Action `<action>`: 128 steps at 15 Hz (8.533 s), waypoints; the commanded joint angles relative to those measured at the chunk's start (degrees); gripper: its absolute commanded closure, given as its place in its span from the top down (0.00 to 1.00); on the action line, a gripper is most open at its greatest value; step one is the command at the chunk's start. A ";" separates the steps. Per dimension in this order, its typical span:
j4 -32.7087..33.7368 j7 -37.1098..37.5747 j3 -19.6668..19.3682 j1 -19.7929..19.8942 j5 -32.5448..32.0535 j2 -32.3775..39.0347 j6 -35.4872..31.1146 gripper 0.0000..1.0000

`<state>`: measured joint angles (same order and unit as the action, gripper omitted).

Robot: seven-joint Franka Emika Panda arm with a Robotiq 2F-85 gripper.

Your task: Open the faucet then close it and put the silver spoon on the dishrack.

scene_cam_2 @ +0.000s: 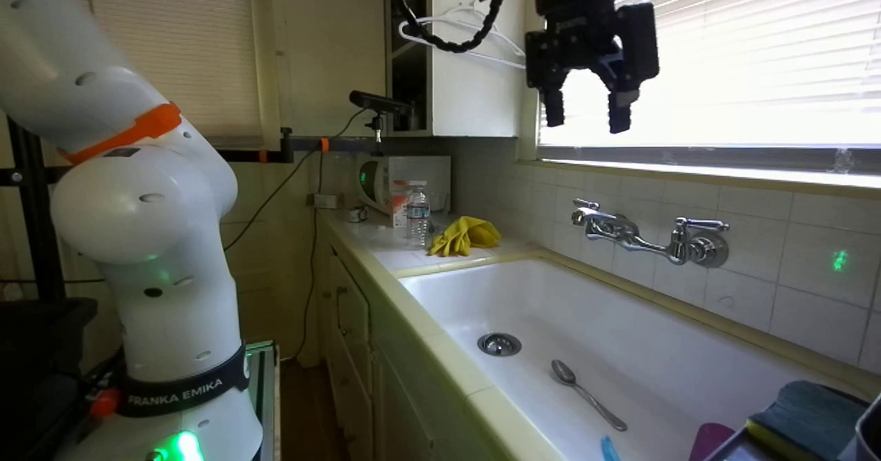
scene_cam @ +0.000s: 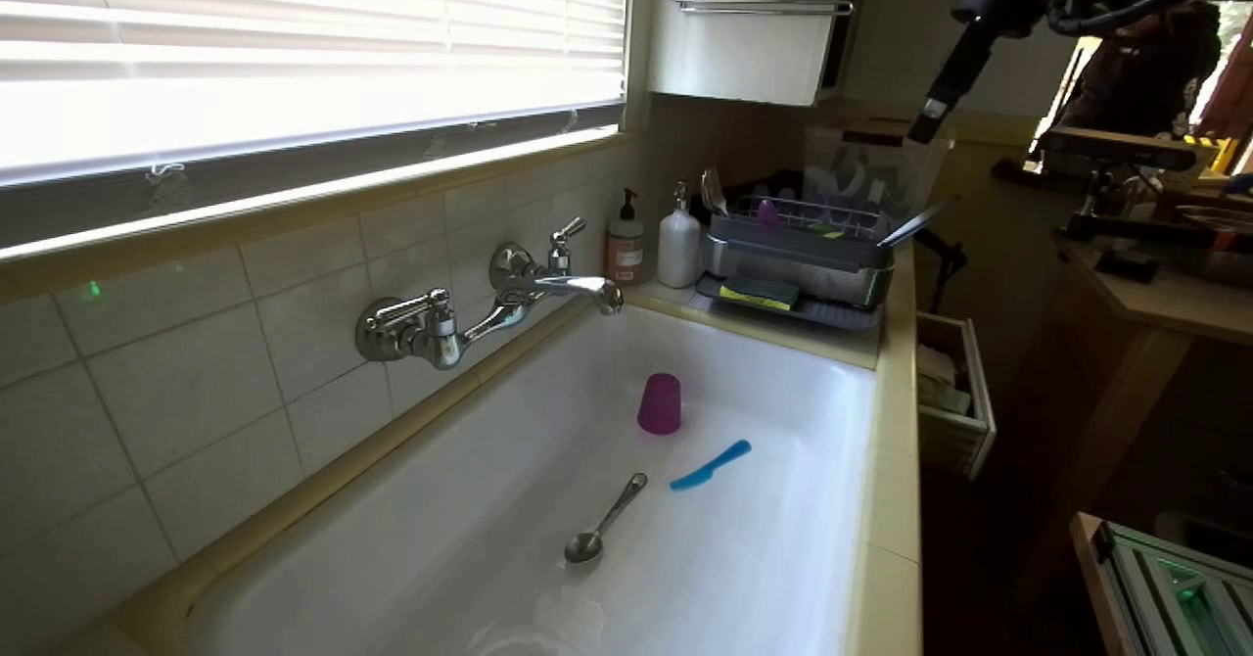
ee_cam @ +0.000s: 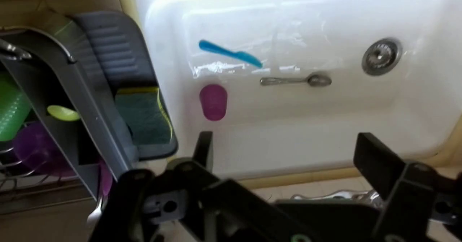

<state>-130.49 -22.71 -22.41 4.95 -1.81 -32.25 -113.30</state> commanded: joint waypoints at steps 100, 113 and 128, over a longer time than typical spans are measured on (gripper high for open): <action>54.16 -0.50 21.56 8.58 3.50 66.05 -16.04 1.00; 57.47 3.48 19.73 7.52 1.96 66.95 -8.41 1.00; 54.38 1.40 18.75 7.69 -0.81 62.20 1.87 1.00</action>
<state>-73.65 -20.33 -4.33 12.74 -2.66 32.51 -115.79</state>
